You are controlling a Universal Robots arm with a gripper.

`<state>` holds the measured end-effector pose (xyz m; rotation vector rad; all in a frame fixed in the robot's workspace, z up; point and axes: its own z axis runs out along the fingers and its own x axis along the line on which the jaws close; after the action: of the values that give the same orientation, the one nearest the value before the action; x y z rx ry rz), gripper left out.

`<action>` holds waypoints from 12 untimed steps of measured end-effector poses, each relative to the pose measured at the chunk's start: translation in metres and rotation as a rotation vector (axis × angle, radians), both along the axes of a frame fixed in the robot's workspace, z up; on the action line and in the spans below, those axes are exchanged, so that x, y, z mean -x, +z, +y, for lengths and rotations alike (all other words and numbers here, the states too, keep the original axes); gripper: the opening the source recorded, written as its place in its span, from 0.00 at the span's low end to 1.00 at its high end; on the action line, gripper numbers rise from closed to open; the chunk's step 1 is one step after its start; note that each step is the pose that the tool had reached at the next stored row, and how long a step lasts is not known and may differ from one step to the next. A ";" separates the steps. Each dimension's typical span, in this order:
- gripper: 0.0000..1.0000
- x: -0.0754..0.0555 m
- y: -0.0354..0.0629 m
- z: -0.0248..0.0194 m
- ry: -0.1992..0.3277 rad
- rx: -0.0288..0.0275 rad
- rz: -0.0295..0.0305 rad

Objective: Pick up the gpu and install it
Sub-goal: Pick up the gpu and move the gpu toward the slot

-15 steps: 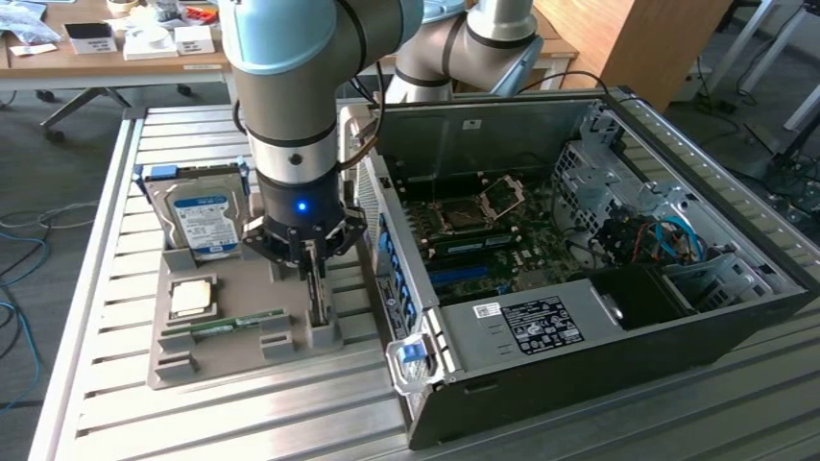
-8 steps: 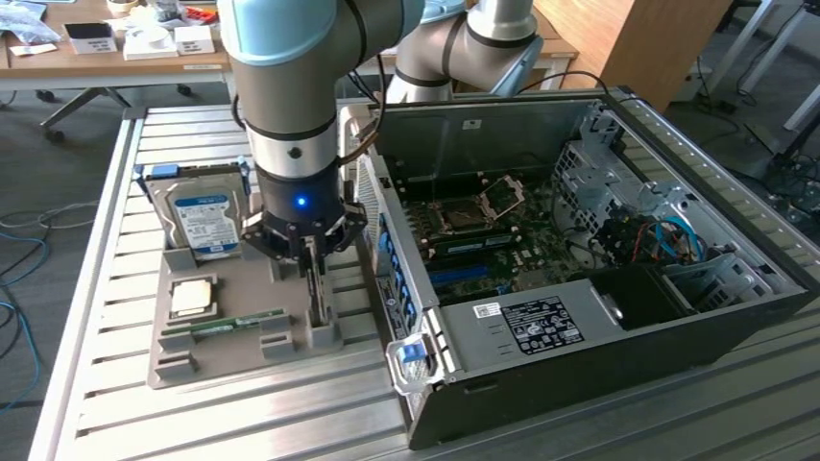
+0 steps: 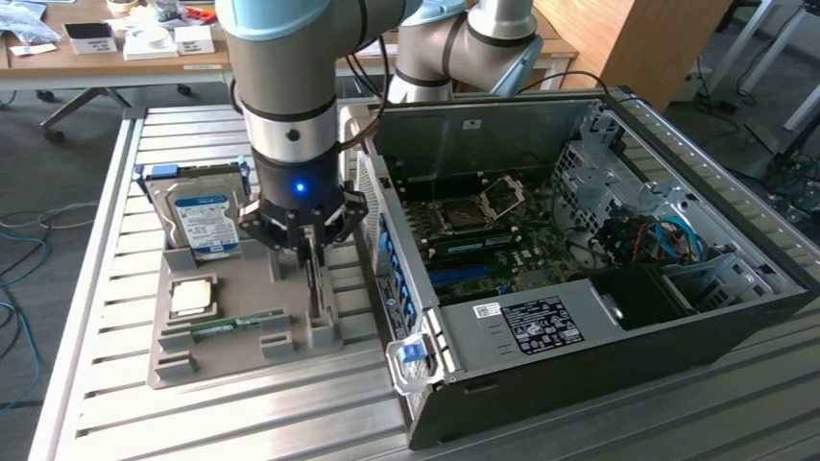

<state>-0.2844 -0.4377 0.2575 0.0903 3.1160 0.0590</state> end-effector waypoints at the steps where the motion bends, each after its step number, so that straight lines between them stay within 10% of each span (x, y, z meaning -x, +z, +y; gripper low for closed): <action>1: 0.27 0.000 0.0027 0.0000 0.000 -0.0001 -0.0002; 12: 0.27 0.000 0.0350 0.0000 0.000 -0.0001 -0.0001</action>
<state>-0.2844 -0.4377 0.2925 0.0903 3.1160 0.0591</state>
